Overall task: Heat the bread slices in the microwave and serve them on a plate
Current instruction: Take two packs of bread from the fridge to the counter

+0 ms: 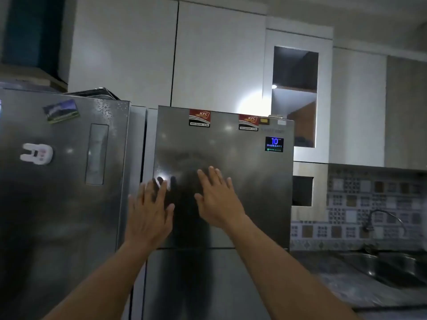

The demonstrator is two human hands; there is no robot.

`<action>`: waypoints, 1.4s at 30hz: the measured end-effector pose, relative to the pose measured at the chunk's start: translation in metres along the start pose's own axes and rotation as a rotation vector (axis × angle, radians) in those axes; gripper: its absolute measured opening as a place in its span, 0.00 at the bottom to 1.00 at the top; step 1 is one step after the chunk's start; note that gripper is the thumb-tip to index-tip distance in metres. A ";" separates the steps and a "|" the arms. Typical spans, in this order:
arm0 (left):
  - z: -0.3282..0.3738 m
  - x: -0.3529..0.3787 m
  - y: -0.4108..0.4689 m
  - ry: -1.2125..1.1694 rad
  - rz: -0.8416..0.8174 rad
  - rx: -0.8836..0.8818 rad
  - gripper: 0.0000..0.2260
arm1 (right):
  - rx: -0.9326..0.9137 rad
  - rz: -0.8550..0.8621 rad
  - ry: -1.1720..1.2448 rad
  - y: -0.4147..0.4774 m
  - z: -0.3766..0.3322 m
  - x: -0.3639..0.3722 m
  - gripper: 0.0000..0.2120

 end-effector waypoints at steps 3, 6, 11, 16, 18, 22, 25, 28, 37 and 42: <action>-0.032 0.020 0.000 -0.158 -0.029 -0.092 0.27 | -0.058 -0.059 -0.054 0.025 -0.015 0.024 0.30; -0.053 0.049 -0.004 -0.335 -0.085 -0.171 0.28 | -0.120 -0.103 -0.109 0.057 -0.028 0.048 0.30; -0.101 0.107 -0.007 -0.383 -0.215 -0.402 0.22 | -0.221 -0.136 -0.265 0.107 -0.053 0.081 0.30; -0.114 0.137 -0.016 -0.495 -0.319 -0.380 0.16 | -0.256 -0.244 -0.406 0.134 -0.062 0.111 0.28; -0.114 0.142 -0.022 -0.579 -0.376 -0.400 0.15 | -0.248 -0.235 -0.448 0.136 -0.063 0.115 0.27; -0.120 0.145 -0.031 -0.670 -0.436 -0.433 0.20 | -0.228 -0.236 -0.503 0.134 -0.065 0.115 0.25; -0.121 0.140 -0.026 -0.654 -0.460 -0.424 0.19 | -0.196 -0.234 -0.538 0.137 -0.066 0.113 0.25; -0.120 0.138 -0.023 -0.639 -0.475 -0.411 0.17 | -0.168 -0.248 -0.543 0.137 -0.067 0.113 0.26; -0.121 0.139 -0.023 -0.629 -0.436 -0.442 0.17 | -0.159 -0.259 -0.512 0.130 -0.071 0.106 0.28; -0.119 0.123 -0.038 -0.627 -0.408 -0.437 0.19 | -0.193 -0.228 -0.459 0.115 -0.077 0.100 0.29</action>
Point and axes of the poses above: each hand's wrist, its own y-axis towards the middle knuckle, its own x-axis out of the palm, z = x × y, the point moved 9 cm from there along y, towards the middle knuckle, and after that the axes turned 13 degrees about -x, right-handed, at the moved point
